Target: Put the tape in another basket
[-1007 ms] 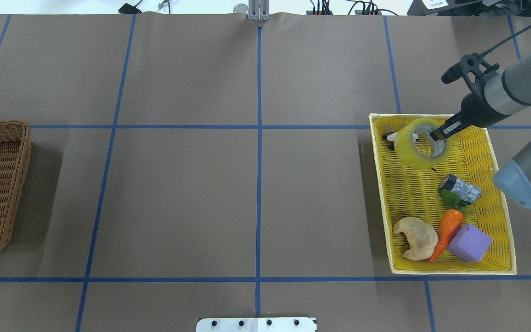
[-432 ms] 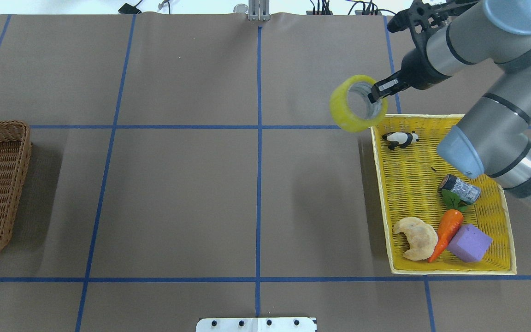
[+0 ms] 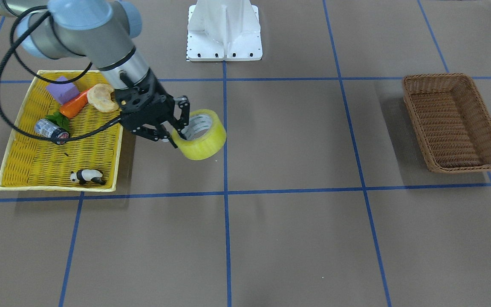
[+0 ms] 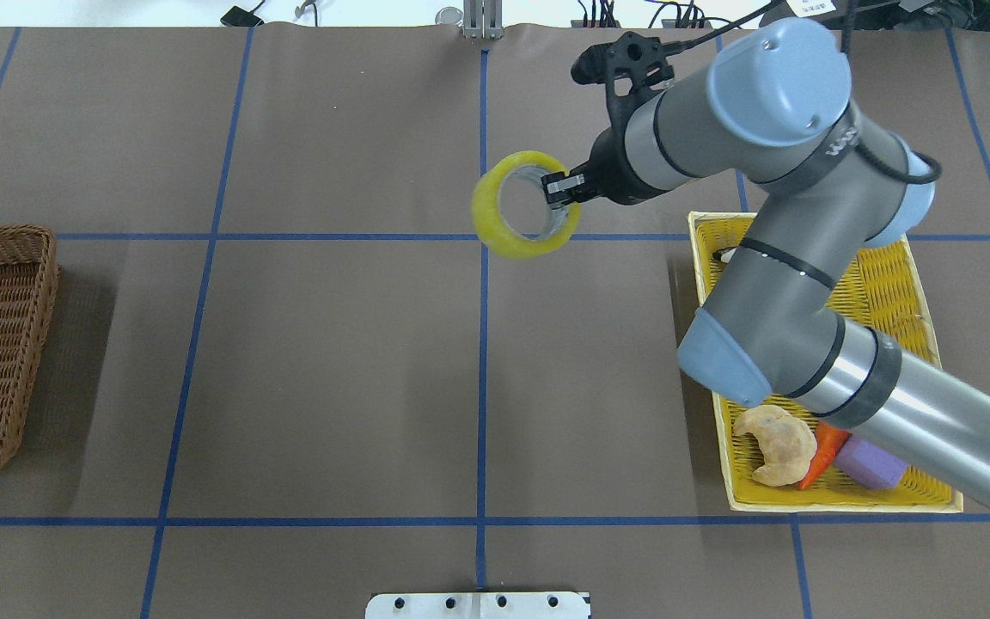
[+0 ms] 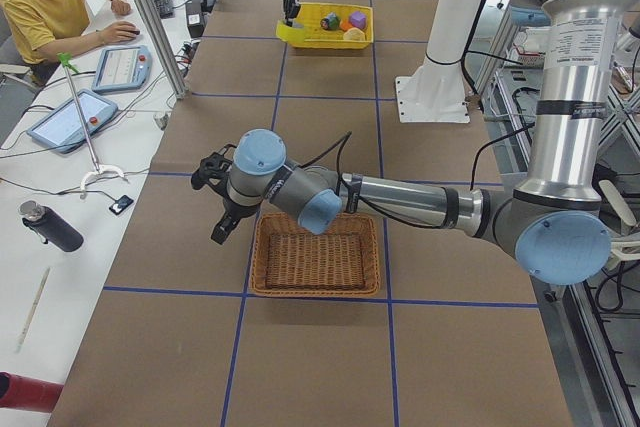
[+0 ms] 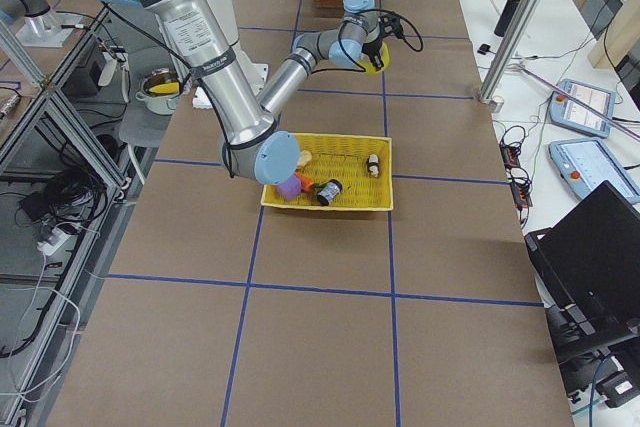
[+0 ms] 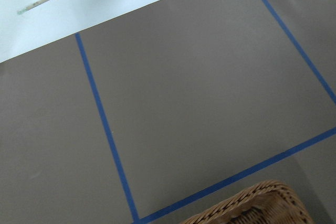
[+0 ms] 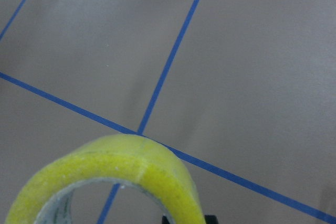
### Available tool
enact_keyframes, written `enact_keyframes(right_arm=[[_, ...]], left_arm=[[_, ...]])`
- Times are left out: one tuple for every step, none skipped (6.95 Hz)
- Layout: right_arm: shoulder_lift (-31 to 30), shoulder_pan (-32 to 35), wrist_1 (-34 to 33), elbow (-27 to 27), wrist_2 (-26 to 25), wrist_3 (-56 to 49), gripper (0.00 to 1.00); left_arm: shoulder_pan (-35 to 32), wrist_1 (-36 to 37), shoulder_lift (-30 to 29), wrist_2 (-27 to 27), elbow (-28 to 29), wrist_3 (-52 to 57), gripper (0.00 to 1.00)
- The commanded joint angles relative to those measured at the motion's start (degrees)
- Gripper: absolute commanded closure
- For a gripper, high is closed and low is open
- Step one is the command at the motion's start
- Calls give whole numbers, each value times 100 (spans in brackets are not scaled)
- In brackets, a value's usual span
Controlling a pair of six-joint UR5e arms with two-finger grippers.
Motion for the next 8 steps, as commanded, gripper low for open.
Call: enact_keyframes(right_arm=[[512,-693,1,-124,-1139,516,100],[653,-896,1,-230,-1449,535,100],[846,-1046,10,-335,-1713,596,100],[996,-1186,10,-397,-1916,675,100],[1102,-1292,1,-406,-2066,684,100],[1312,-1372,1,-580,-2206,684,100],[1540,-1398,10,-817,-2243,684,100],[1568,-1425,10,-828,-2243,684,100]], left_arm=[[790,-979,-425,-181,-2,-1893,2],[933,-1270,-636,-435,-11,-2502,2],[1047,-1708,-795,-750,-19,-3108,2],[1335,-2287,-980,-867,-28,-3776,2],[1704,-2727,-1190,-850,-37,-4217,2],[2047,-2836,-1445,-824,-37,-4309,2],[2294,-2855,-1552,-807,-20,-4301,2],[2322,-3125,-1579,-806,-11,-4292,2]])
